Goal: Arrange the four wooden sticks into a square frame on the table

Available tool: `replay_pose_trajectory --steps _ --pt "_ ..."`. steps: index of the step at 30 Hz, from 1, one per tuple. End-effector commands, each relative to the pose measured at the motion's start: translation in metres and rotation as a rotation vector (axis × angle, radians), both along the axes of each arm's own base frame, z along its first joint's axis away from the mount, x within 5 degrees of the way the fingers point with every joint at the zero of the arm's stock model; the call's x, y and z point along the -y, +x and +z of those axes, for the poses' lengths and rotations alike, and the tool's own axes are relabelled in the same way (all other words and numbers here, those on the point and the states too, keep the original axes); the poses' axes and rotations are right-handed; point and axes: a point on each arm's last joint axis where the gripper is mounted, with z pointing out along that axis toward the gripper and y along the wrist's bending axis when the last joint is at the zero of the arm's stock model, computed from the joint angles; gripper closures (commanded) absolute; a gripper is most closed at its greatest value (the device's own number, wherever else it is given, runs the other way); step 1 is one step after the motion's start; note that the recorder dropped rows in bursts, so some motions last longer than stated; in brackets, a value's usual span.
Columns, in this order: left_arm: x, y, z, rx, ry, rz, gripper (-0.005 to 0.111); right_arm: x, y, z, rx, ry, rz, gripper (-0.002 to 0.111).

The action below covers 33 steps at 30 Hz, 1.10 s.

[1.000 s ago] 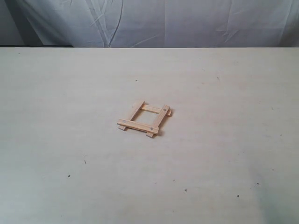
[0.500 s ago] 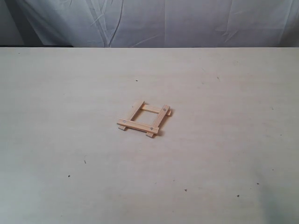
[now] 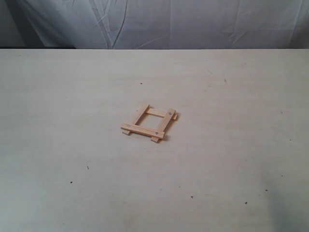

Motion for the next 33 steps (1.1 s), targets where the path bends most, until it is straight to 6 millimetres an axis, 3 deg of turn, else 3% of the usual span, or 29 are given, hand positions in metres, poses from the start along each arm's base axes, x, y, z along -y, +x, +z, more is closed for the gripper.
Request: replay_pose_trajectory --steps 1,3,5,10,16,20,33 --pt "-0.006 -0.008 0.004 0.055 -0.016 0.043 0.107 0.0 0.0 0.001 0.019 0.004 -0.005 0.108" --pt "-0.012 -0.016 0.004 0.082 -0.019 0.096 0.107 0.0 0.0 0.001 0.019 0.004 -0.005 0.108" --pt "-0.017 -0.023 -0.008 0.091 -0.014 0.152 0.107 0.0 0.0 0.001 0.019 0.004 -0.005 0.108" --pt "-0.023 -0.033 -0.076 0.051 0.129 0.201 0.107 0.0 0.0 0.001 0.018 0.006 -0.005 0.108" --pt "-0.024 -0.034 -0.12 0.002 0.192 0.204 0.107 0.0 0.0 0.001 0.018 0.006 -0.005 0.108" --pt "-0.024 -0.033 -0.135 -0.043 0.207 0.2 0.107 0.0 0.0 0.001 0.018 0.006 -0.005 0.108" --pt "-0.028 -0.033 -0.136 -0.065 0.206 0.276 0.107 0.0 0.0 0.001 0.018 0.006 -0.005 0.108"
